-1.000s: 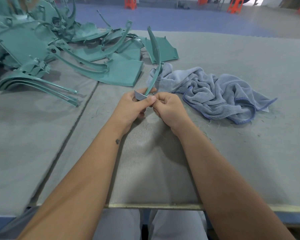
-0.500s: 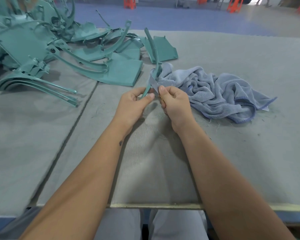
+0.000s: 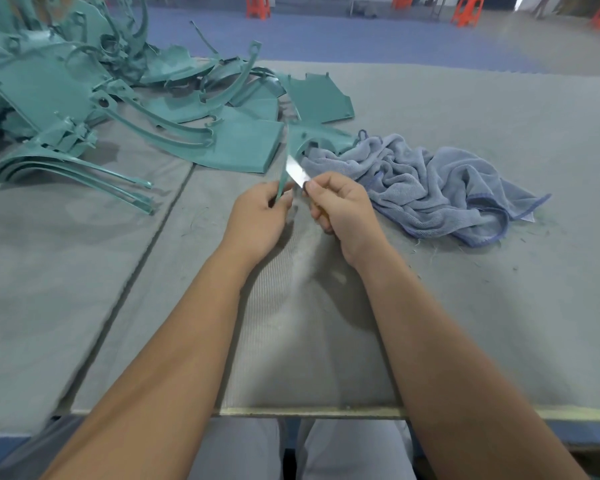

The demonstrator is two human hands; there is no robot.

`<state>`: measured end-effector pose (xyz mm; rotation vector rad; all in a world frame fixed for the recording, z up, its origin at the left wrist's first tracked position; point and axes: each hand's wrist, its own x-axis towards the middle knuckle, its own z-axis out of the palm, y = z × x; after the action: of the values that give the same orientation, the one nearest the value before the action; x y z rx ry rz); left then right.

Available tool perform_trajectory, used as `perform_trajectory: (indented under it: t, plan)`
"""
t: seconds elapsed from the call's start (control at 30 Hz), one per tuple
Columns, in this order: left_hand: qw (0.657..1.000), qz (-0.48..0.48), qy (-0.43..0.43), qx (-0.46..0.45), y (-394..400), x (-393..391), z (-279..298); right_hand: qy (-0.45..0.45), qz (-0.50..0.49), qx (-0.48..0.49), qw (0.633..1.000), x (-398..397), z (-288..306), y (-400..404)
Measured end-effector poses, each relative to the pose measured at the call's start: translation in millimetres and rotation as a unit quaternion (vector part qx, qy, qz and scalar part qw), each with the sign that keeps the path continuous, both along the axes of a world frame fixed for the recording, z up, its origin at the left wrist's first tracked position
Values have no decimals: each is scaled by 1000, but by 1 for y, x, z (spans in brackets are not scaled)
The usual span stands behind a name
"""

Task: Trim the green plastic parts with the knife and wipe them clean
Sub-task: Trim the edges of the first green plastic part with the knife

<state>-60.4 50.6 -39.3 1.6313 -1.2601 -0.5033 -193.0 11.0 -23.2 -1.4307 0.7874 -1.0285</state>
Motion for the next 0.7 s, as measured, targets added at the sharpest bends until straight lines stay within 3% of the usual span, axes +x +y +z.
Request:
perform_trajectory:
  t: [0.13, 0.33, 0.43, 0.5, 0.6, 0.7]
  plan:
    - [1000, -2, 19, -9, 1, -1, 5, 48, 12, -26, 998, 1, 1, 3]
    - [980, -57, 192, -18, 1, -6, 8, 13, 18, -18, 1000, 0, 3, 5]
    - [992, 1, 97, -76, 1, -2, 5, 33, 5, -21, 999, 0, 2, 4]
    - [995, 9, -22, -93, 3, 4, 2, 16, -2, -11, 1000, -1, 2, 3]
    - [976, -37, -214, -14, 7, 1, -2, 4, -7, -5, 1000, 0, 2, 2]
    - [964, -36, -261, -25, 6, -6, -5, 17, -2, -11, 1000, 1, 2, 3]
